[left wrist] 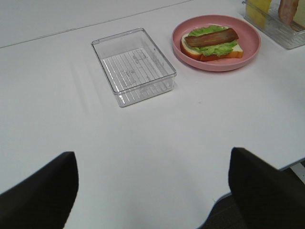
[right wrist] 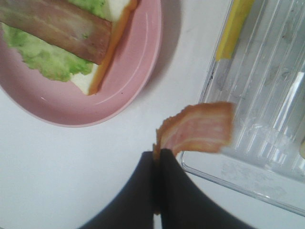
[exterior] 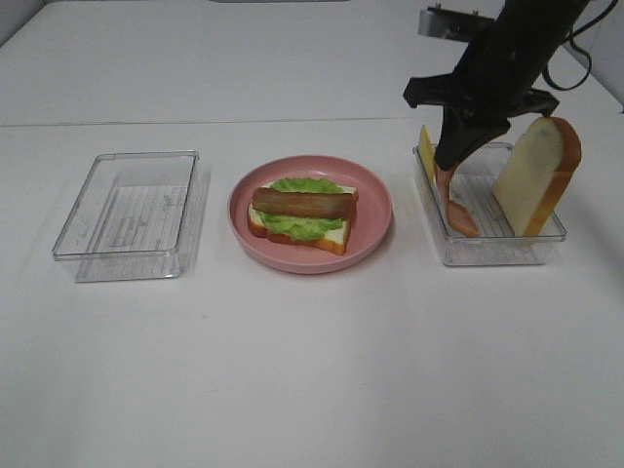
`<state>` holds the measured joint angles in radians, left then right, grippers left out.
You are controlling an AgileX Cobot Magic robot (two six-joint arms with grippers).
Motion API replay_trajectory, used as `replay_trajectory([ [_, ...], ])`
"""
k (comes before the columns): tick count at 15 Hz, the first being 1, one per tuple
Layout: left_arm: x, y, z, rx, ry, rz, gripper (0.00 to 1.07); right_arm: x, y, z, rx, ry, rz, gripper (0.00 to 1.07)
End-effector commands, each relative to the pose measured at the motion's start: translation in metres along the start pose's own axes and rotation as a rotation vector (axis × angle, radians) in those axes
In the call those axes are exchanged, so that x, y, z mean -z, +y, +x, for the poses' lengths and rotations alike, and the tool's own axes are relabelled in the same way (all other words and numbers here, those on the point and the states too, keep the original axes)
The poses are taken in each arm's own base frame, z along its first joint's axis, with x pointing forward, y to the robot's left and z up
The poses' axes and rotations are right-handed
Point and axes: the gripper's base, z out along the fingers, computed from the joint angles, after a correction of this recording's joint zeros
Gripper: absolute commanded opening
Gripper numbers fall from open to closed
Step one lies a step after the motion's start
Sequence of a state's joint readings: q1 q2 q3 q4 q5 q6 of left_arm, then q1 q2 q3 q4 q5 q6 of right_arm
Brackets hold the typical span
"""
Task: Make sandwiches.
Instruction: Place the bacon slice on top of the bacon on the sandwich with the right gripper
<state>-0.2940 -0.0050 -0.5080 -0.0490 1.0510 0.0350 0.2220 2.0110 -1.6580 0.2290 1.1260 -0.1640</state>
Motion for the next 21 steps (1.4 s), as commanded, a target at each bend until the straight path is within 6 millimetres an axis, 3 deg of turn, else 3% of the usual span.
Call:
replay_trajectory([
  [1, 0.002, 0.000, 0.002, -0.002, -0.029, -0.006, 0.81, 0.034, 0.010, 0.000, 0.007, -0.061, -0.021, 0.00],
  [4, 0.002, 0.000, 0.002, -0.002, -0.029, -0.006, 0.81, 0.056, 0.027, -0.002, 0.000, -0.129, -0.152, 0.00],
  [10, 0.002, 0.000, 0.002, -0.002, -0.029, -0.006, 0.81, 0.060, 0.053, -0.018, 0.038, -0.283, -0.457, 0.00],
  [12, 0.002, 0.000, 0.002, -0.002, -0.029, -0.006, 0.81, 0.045, 0.068, -0.026, 0.052, -0.297, -0.484, 0.00],
  [16, 0.002, 0.000, 0.002, -0.002, -0.029, -0.006, 0.81, -0.008, 0.103, -0.046, 0.042, -0.338, -0.488, 0.00],
  [21, 0.002, 0.000, 0.002, -0.002, -0.029, -0.006, 0.81, -0.059, 0.123, -0.059, -0.070, -0.340, -0.580, 0.00],
])
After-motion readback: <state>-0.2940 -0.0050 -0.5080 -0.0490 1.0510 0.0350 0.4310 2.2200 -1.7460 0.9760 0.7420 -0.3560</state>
